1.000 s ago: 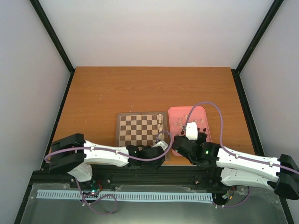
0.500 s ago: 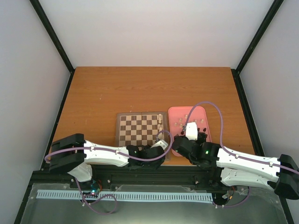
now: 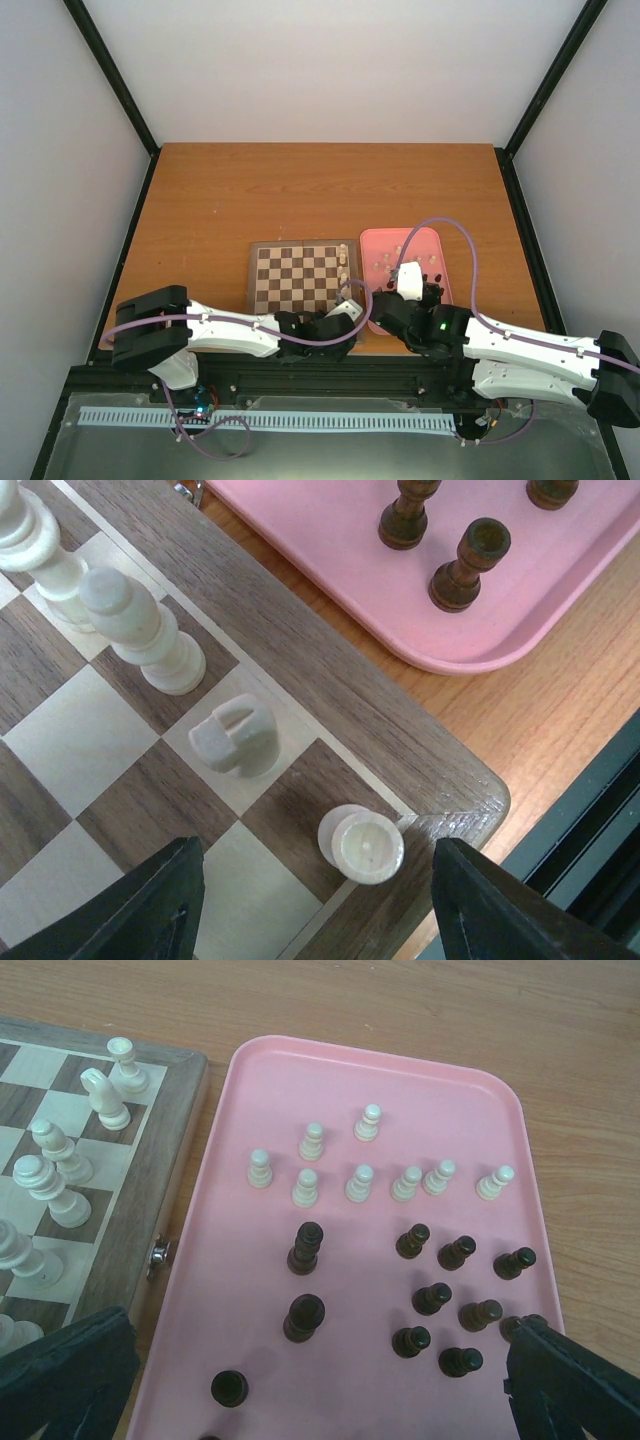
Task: Set up the chess pieces on the board
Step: Adjust the chess piece on the chessboard, then pick up the chess piece from the storage box.
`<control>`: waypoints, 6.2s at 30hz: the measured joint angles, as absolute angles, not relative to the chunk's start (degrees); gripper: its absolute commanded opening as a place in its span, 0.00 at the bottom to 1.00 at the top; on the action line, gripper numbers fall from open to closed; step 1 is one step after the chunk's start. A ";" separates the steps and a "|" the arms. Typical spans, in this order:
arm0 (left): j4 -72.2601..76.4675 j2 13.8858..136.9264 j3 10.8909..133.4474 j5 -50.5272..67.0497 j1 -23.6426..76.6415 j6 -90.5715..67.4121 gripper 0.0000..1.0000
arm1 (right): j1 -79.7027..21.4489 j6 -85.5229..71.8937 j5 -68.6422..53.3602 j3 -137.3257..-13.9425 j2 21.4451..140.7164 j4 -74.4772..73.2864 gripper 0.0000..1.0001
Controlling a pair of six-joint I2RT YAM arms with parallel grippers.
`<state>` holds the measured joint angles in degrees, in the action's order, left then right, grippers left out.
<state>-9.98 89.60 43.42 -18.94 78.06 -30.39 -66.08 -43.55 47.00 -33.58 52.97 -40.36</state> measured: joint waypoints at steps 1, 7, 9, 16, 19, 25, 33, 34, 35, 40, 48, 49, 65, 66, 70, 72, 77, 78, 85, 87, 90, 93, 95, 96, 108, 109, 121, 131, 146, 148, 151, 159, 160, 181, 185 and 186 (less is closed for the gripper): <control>-9.87 89.76 43.51 -19.05 78.06 -30.39 0.65 | -66.08 -43.53 46.94 -33.58 52.97 -40.34 1.00; -9.80 90.11 43.66 -19.88 78.08 -30.44 0.65 | -66.08 -43.31 46.92 -33.58 52.95 -40.14 1.00; -9.85 90.19 43.66 -20.40 78.08 -30.50 0.65 | -66.08 -43.29 46.89 -33.58 52.97 -40.05 1.00; -9.91 90.41 43.66 -21.78 78.08 -31.27 0.65 | -66.08 -42.87 46.74 -33.58 52.97 -40.01 1.00; -9.96 90.43 43.66 -22.26 78.08 -31.33 0.65 | -66.08 -42.85 46.68 -33.58 52.99 -40.01 1.00; -10.07 90.48 43.66 -23.09 78.08 -31.55 0.65 | -66.08 -42.83 46.50 -33.58 53.04 -39.99 1.00; -10.37 90.48 43.66 -24.47 78.08 -31.90 0.65 | -66.08 -42.72 46.46 -33.58 53.69 -39.57 1.00; -10.37 90.48 43.66 -24.60 78.08 -31.94 0.65 | -66.08 -42.70 46.46 -33.58 53.71 -39.57 1.00; -10.39 90.48 43.66 -24.91 78.08 -32.01 0.65 | -66.08 -42.70 46.44 -33.58 53.71 -39.55 1.00; -10.44 90.50 43.66 -25.56 78.08 -32.36 0.65 | -66.08 -42.68 46.44 -33.58 53.71 -39.57 1.00; -10.57 90.48 43.66 -26.06 78.08 -32.64 0.66 | -66.08 -42.68 46.39 -33.58 53.74 -39.55 1.00; -10.57 90.48 43.66 -26.02 78.08 -32.64 0.67 | -66.08 -42.68 46.37 -33.58 53.74 -39.55 1.00; -12.91 81.43 42.19 -20.25 78.08 -31.66 0.73 | -66.08 -42.68 46.35 -33.76 53.74 -39.70 1.00; -13.93 79.50 42.19 -20.60 78.11 -31.64 0.75 | -66.08 -42.68 46.35 -34.00 53.74 -39.94 1.00; -18.00 72.14 42.92 -23.94 78.13 -31.20 0.77 | -66.08 -42.78 46.76 -36.01 53.74 -41.36 1.00; -19.94 69.97 44.25 -25.98 78.13 -30.46 0.78 | -65.98 -42.78 47.03 -37.41 53.74 -41.82 1.00; -22.85 69.93 51.68 -31.55 77.19 -26.70 0.80 | -63.75 -41.36 46.41 -41.58 55.70 -41.39 1.00; -22.65 70.32 53.30 -32.03 76.38 -25.71 0.80 | -62.61 -40.62 45.80 -42.59 56.84 -40.86 1.00; -18.57 73.54 60.20 -30.06 58.41 -20.25 0.81 | -51.53 -34.61 40.40 -48.12 64.58 -36.97 1.00; -18.11 74.35 61.69 -27.55 52.51 -19.00 0.81 | -46.83 -32.58 38.00 -48.93 65.65 -35.42 1.00; -17.69 76.95 65.95 -23.94 43.44 -17.37 0.81 | -39.44 -29.76 34.63 -51.00 67.92 -33.67 0.95; -17.39 80.93 70.85 -19.31 34.79 -16.40 0.81 | -32.99 -26.94 30.92 -54.39 72.07 -31.55 0.90; -17.23 83.79 73.36 -16.49 29.76 -15.88 0.81 | -29.98 -25.41 28.60 -57.32 75.53 -30.89 0.84; -17.23 85.06 74.13 -15.35 27.81 -15.53 0.81 | -28.60 -24.45 27.40 -59.61 78.19 -30.57 0.79; -19.86 94.50 81.87 -5.19 17.65 -10.83 0.82 | -23.57 -17.78 18.11 -67.81 98.21 -29.74 0.47; -19.70 95.33 82.50 -4.58 17.56 -10.59 0.82 | -23.22 -17.72 17.47 -67.00 98.21 -29.80 0.45; -20.93 101.03 83.15 -0.67 17.37 -10.22 0.82 | -20.95 -16.19 10.55 -61.87 98.37 -28.80 0.33; -20.95 101.01 83.15 -0.40 17.37 -10.22 0.82 | -20.60 -15.86 8.01 -61.91 101.60 -27.44 0.29; -20.95 101.03 83.15 -0.43 17.34 -10.24 0.82 | -20.10 -15.90 8.12 -61.91 101.60 -27.59 0.23; -20.95 101.03 83.15 -0.43 17.34 -10.24 0.82 | -20.10 -15.90 8.08 -61.91 101.60 -27.57 0.23; -20.95 101.03 83.15 -0.43 17.34 -10.24 0.82 | -20.10 -15.90 7.90 -61.89 101.60 -27.59 0.23; -20.95 101.03 83.15 -0.43 17.34 -10.26 0.82 | -20.10 -15.92 7.42 -61.87 101.60 -27.64 0.23; -20.95 101.03 83.15 -0.45 17.34 -10.26 0.82 | -20.10 -15.92 7.42 -61.87 101.60 -27.64 0.21; -20.97 101.03 83.15 -0.64 17.34 -10.28 0.82 | -19.94 -16.53 7.01 -61.32 98.50 -29.50 0.03; -20.99 101.03 83.15 -0.62 17.34 -10.28 0.82 | -20.03 -16.56 6.85 -62.02 93.25 -31.51 0.03; -20.99 101.03 83.15 -0.62 17.34 -10.28 0.82 | -20.27 -16.56 6.81 -62.76 92.18 -32.03 0.03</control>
